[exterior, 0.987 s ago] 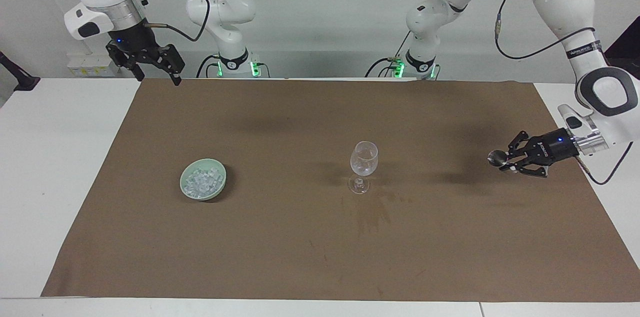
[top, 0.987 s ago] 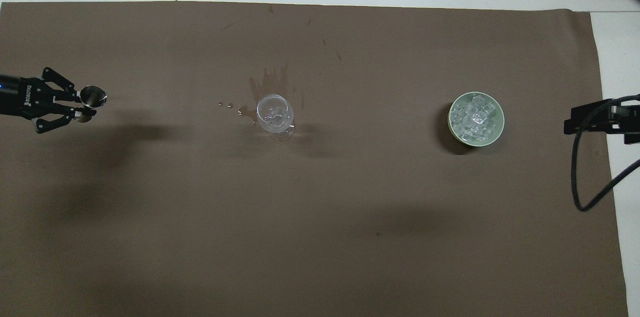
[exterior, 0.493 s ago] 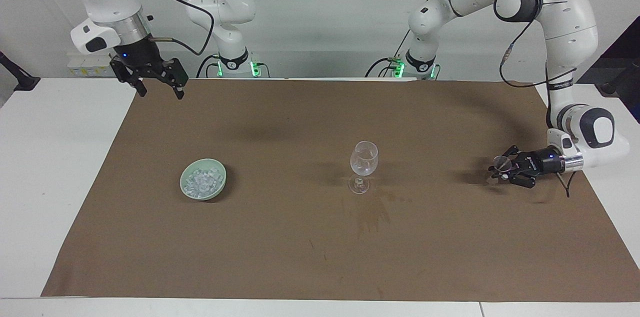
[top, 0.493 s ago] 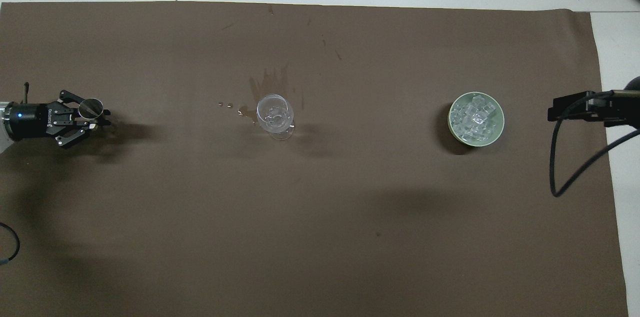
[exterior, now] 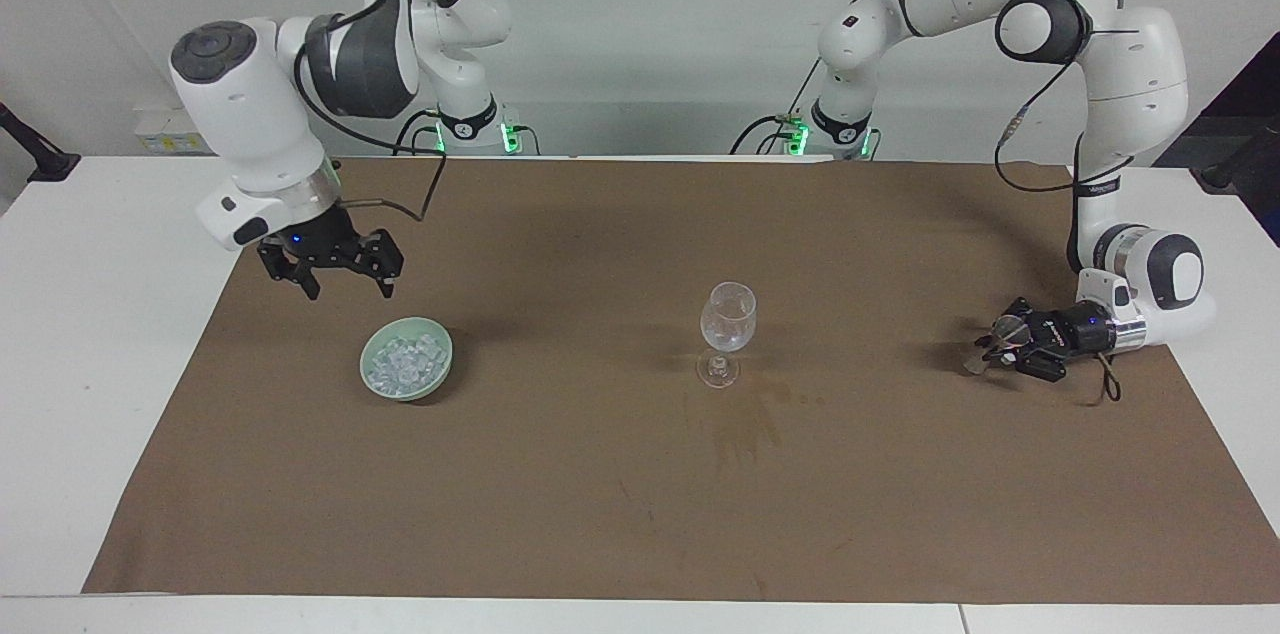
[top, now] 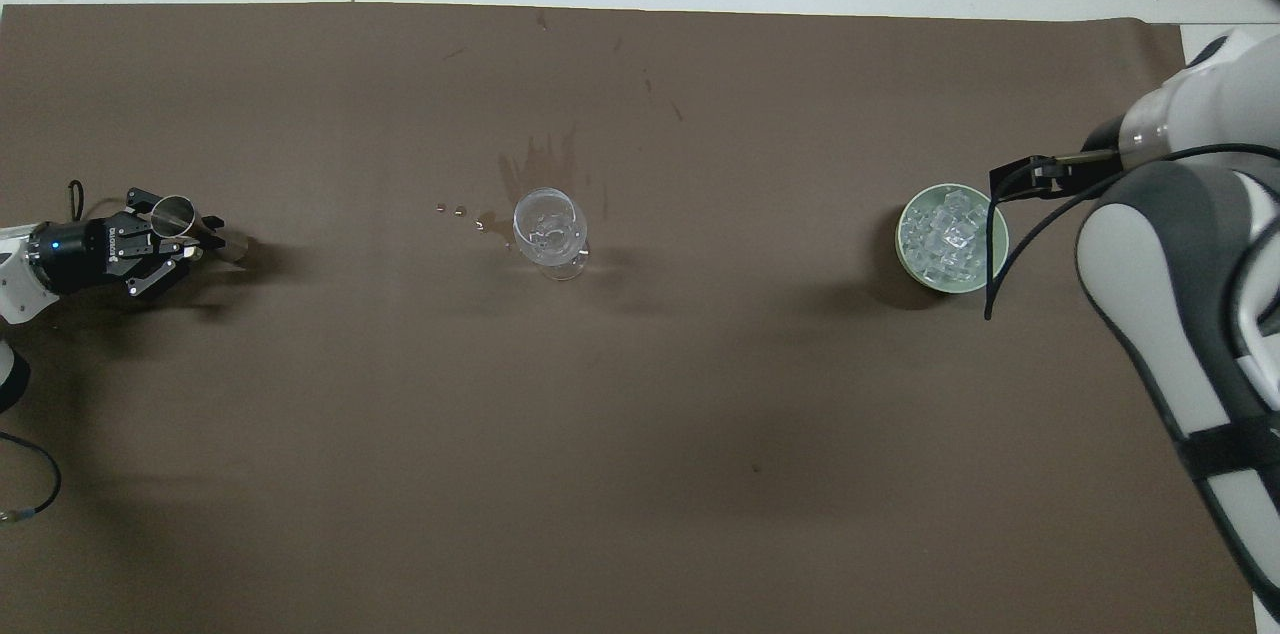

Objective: Pour wine and add ice with both arms
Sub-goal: 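Lower the jigger with the left gripper while the right gripper reaches the ice bowl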

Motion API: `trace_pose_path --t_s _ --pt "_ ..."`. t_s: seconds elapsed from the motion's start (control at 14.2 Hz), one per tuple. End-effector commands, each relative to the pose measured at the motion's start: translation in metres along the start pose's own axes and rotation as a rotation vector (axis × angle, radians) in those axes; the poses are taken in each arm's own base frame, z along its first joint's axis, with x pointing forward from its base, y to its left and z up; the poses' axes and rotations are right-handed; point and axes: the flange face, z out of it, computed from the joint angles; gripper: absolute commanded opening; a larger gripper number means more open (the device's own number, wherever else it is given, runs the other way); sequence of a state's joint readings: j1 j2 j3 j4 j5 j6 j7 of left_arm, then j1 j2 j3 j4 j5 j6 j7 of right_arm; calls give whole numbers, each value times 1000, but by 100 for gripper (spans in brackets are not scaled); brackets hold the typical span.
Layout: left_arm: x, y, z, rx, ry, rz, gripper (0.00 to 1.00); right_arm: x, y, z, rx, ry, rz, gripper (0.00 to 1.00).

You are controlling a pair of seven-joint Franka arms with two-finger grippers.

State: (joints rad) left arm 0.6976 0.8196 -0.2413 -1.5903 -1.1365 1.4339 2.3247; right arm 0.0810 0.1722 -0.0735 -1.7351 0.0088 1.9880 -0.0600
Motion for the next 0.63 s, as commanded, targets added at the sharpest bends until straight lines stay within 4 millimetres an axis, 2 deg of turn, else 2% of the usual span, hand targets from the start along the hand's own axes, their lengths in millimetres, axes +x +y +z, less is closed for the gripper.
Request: trace_pose_path --t_s 0.0,0.14,0.35,0.56 --pt "-3 3 0 3 48 22 3 -6 -6 25 5 18 -82 100" --pt "-4 3 0 3 44 20 4 0 -6 56 2 21 -131 100" --pt "-8 4 0 -7 25 11 8 -1 -5 88 1 9 -152 100" --pt "-13 5 0 -6 26 7 9 -9 -5 108 2 -4 -158 100"
